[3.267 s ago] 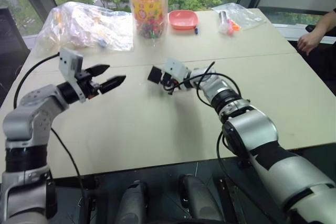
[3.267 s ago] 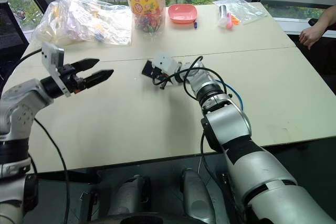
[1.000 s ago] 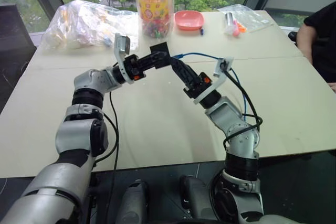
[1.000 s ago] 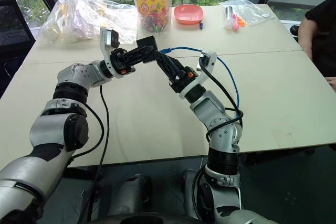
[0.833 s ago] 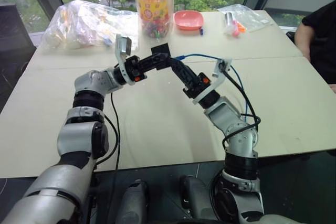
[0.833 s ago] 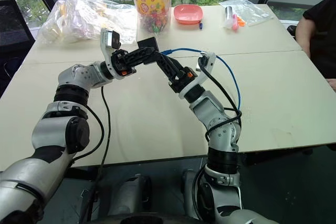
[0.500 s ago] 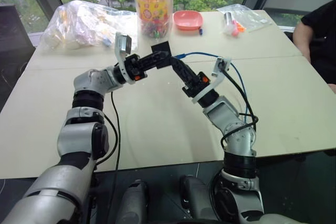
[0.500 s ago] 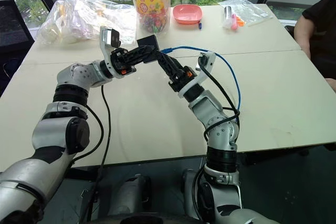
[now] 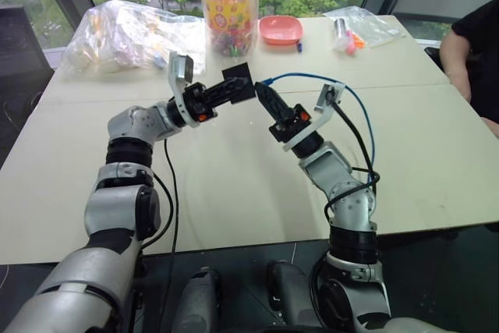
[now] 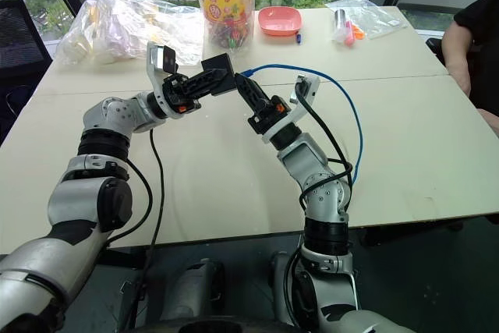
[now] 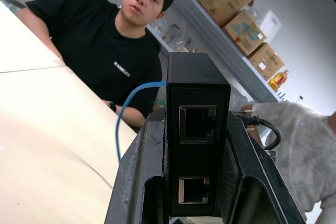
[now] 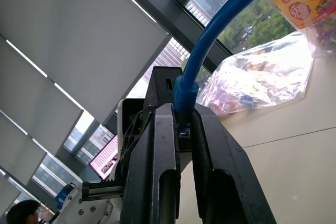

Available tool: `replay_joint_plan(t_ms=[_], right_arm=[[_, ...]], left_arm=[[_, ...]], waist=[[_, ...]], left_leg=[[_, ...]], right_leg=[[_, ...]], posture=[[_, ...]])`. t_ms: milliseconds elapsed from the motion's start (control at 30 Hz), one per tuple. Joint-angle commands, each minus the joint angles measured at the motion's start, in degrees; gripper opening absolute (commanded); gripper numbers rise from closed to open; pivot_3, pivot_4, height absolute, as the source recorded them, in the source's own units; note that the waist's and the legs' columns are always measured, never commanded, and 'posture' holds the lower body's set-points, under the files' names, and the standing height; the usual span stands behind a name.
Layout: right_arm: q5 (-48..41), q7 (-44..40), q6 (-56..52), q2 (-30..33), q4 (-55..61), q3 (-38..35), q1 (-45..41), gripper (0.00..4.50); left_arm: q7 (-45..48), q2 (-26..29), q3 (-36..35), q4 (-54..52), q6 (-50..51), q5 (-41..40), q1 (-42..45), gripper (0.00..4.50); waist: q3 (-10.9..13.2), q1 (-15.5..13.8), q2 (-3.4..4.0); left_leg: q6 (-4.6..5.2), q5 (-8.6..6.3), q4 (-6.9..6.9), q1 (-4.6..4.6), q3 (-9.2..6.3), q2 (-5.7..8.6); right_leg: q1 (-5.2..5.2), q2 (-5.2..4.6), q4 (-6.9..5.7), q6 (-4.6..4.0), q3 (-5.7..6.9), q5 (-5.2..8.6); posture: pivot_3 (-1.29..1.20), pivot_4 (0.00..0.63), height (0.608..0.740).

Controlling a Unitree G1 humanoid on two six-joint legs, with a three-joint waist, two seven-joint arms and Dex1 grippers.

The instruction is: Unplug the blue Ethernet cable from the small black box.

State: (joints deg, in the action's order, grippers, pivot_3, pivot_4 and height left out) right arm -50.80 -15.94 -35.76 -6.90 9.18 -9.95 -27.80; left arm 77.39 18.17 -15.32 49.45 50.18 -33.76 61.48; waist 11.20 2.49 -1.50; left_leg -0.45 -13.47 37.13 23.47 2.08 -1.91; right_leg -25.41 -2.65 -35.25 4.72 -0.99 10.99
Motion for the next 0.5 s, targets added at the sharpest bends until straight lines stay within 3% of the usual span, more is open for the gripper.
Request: replay_joint_plan(t_ms=[33,333,500], right_arm=[[-0.9,4.5,4.3,0.5,-1.1,-5.3,-2.5,0.05],[-1.8,6.9,9.7,5.5,-4.5,-10.7,-4.1,0.05],[1.9,4.3,8.9,9.9,-10.0,-8.5,-7.9,0.05]], left_arm=[[0.9,3.7,-0.3,-0.7,-0.5,-0.1,0.0,0.52],[3.9,11.2,2.1,-2.0,1.6,0.1,-3.5,0.52],[-5.7,6.8,2.3,-3.6,-10.2,4.1,-3.9,0.52]], waist=[[0.0,0.2,0.0],[0.0,-0.2,0.02],[0.0,-0.1,0.02]], left_leg=[[0.0,0.0,0.0,0.0,0.0,0.0],[0.0,0.0,-0.05,0.09,0.01,0.01],[0.0,0.0,0.0,0.06,0.01,0.01]], right_leg=[[-0.01,0.01,0.0,0.0,0.0,0.0],[-0.04,-0.09,0.1,0.01,0.02,0.02],[-0.02,-0.07,0.06,-0.03,0.01,0.01]], posture=[[0.0,0.15,0.74],[0.0,0.15,0.74],[0.0,0.15,0.74]])
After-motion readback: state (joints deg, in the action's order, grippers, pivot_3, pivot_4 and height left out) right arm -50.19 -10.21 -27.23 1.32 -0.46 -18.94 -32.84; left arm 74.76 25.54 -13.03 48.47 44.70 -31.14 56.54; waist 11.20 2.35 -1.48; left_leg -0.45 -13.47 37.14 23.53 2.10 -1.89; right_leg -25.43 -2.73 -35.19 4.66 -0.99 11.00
